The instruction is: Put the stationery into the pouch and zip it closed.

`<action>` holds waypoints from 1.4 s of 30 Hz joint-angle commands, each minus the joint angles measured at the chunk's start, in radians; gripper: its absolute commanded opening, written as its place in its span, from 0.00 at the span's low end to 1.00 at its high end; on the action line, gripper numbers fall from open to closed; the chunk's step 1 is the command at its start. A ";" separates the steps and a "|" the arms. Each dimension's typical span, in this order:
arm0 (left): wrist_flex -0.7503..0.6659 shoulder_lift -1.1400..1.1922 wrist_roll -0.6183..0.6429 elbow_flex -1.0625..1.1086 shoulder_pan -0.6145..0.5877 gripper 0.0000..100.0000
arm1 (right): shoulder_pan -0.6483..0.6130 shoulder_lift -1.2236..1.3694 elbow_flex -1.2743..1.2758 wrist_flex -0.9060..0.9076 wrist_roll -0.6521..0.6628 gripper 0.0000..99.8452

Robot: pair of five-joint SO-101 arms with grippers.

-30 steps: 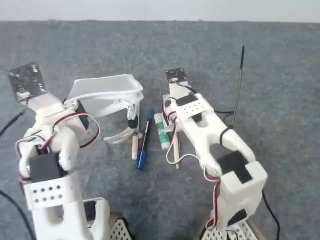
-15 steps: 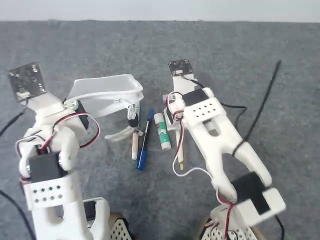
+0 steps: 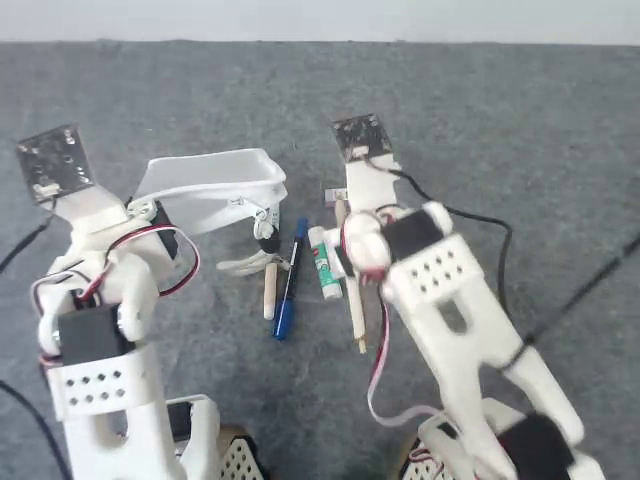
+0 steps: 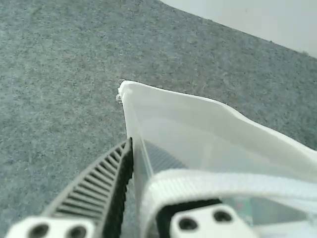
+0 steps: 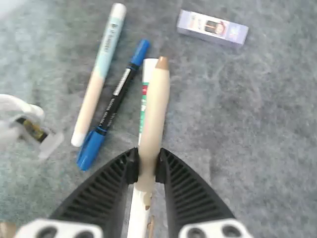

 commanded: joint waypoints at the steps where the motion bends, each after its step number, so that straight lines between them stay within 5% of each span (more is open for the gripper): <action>1: -0.038 0.003 0.015 -0.015 0.000 0.01 | -0.025 -0.166 0.064 -0.082 -0.009 0.01; 11: -0.038 0.003 0.015 -0.015 0.000 0.01 | -0.027 -0.389 0.255 -0.309 -0.011 0.01; 25: -0.043 0.003 0.015 -0.005 0.026 0.01 | -0.027 -0.677 0.264 -0.343 -0.012 0.01; 32: -0.081 0.003 0.015 0.018 0.026 0.01 | -0.033 -0.898 0.265 -0.553 -0.012 0.01; 42: -0.081 0.003 0.015 0.018 0.026 0.01 | -0.329 -0.857 0.269 -0.816 -0.003 0.01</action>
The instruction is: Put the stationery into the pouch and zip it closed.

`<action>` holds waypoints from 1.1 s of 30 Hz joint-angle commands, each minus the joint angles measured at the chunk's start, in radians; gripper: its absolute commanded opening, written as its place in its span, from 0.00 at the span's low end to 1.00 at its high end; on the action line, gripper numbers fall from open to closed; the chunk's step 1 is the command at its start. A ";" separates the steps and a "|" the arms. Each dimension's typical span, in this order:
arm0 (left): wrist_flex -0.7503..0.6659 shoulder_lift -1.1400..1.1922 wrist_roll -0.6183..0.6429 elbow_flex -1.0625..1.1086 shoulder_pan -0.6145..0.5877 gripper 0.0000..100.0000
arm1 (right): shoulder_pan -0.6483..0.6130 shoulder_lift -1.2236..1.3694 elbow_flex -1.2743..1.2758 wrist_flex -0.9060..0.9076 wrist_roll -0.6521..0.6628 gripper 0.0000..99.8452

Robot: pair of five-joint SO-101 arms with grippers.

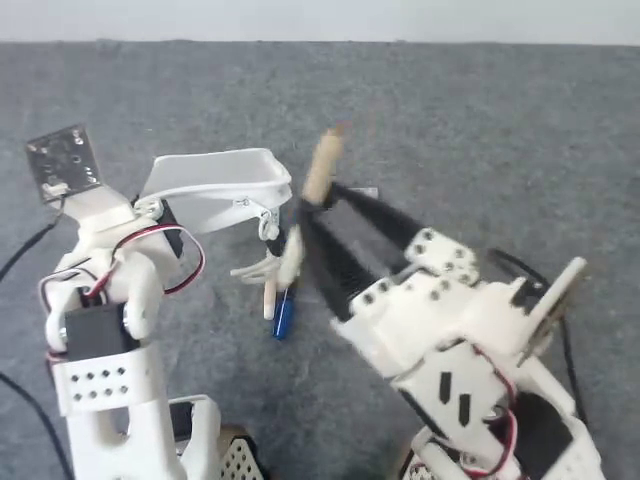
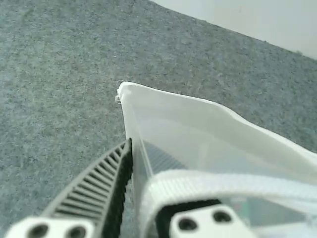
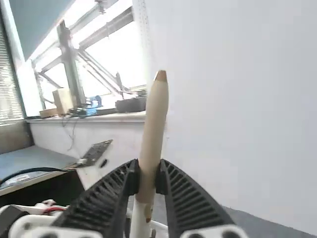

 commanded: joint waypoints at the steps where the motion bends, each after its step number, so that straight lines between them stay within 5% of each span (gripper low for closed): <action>1: -0.035 0.003 0.015 -0.019 0.005 0.01 | -0.071 0.058 -0.008 -0.090 -0.003 0.01; 8: -0.041 0.003 0.015 -0.019 0.003 0.01 | -0.088 0.226 -0.008 -0.325 -0.002 0.01; 14: -0.041 0.003 0.014 -0.019 0.003 0.01 | -0.090 0.343 0.002 -0.526 0.155 0.01; 21: -0.041 0.003 0.014 -0.019 0.005 0.01 | -0.134 0.314 0.206 -0.713 0.169 0.01; 27: -0.041 0.003 0.014 -0.024 0.005 0.01 | -0.176 0.294 0.396 -1.033 0.416 0.01; 33: -0.041 0.003 0.014 -0.022 0.005 0.01 | -0.171 0.332 0.430 -1.191 0.437 0.01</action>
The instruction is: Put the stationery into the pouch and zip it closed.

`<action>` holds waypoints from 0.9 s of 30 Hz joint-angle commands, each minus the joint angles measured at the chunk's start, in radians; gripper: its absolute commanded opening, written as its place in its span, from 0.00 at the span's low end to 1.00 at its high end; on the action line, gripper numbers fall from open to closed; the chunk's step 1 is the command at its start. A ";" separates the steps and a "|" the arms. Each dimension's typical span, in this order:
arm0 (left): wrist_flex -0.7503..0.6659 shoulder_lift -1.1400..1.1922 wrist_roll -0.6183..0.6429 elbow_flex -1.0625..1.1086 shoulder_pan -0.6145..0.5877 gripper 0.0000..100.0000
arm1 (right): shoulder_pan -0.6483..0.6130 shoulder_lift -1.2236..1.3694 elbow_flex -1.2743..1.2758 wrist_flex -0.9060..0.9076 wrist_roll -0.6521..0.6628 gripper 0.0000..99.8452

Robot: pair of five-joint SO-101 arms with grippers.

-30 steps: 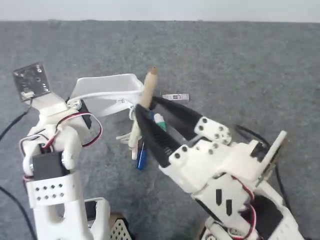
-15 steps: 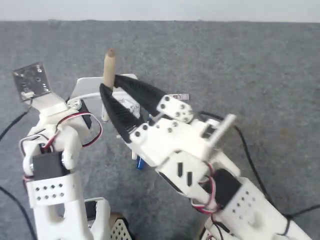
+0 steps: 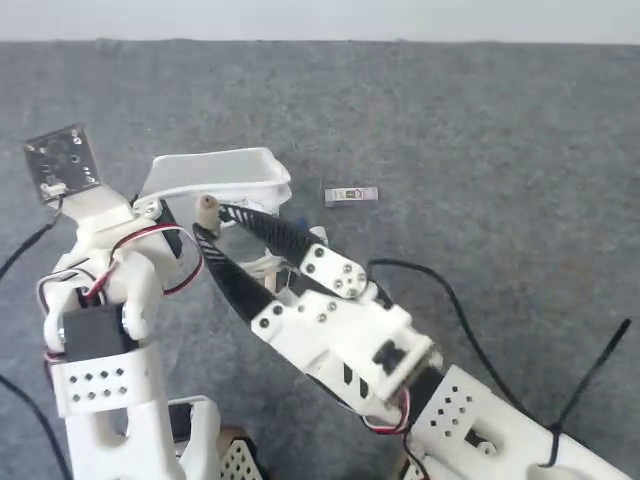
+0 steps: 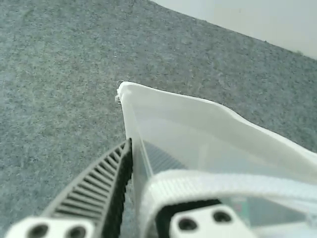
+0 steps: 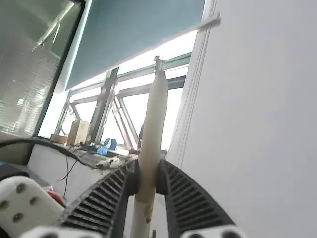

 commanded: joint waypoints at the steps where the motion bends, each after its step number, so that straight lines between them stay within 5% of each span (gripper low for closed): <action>1: -0.041 0.003 0.014 -0.022 0.006 0.01 | -0.005 -0.001 -0.009 -0.085 0.020 0.01; 27: -0.041 0.003 0.014 -0.021 0.006 0.01 | 0.073 0.524 0.029 -0.275 0.052 0.01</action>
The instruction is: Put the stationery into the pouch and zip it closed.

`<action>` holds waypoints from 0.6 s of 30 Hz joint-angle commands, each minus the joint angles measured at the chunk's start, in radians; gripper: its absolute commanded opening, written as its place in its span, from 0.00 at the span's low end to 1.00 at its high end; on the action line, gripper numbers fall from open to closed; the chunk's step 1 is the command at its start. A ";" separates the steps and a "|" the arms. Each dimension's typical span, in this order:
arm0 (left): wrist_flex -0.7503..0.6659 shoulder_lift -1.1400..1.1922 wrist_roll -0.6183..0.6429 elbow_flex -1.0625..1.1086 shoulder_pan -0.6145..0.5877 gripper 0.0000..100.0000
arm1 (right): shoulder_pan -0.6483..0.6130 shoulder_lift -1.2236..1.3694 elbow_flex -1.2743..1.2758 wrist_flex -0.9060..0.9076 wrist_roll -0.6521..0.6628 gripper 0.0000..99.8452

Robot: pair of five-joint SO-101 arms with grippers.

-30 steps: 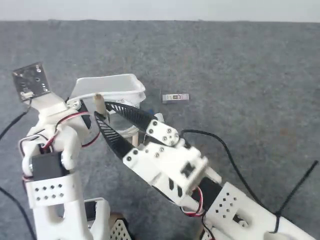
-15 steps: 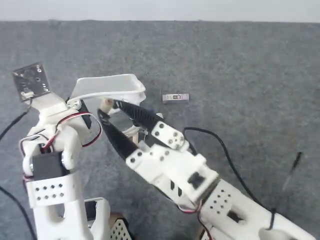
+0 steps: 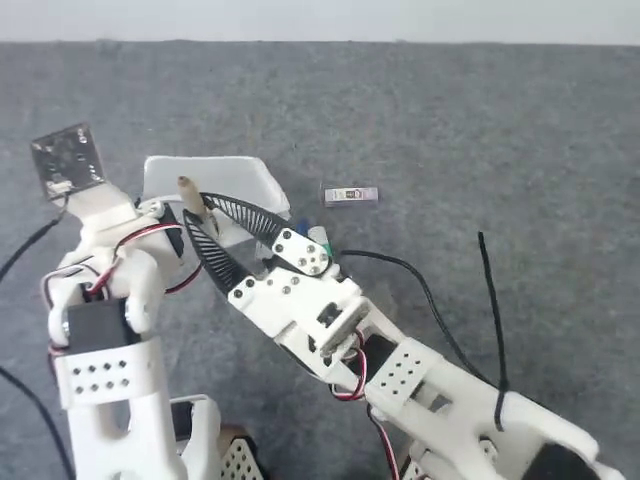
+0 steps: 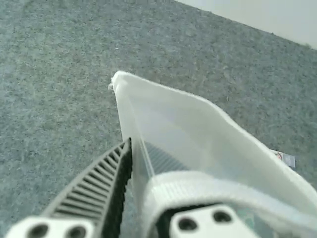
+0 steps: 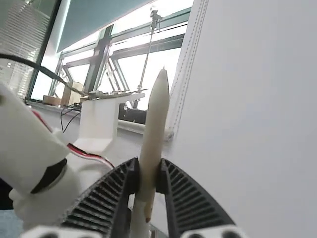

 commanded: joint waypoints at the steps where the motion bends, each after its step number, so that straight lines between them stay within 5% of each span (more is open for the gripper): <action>1: -0.041 -0.012 0.014 -0.024 0.008 0.01 | 0.015 0.079 0.017 -0.004 0.074 0.01; 18: -0.041 -0.012 0.014 -0.024 0.008 0.01 | 0.015 0.099 0.080 -0.163 0.224 0.01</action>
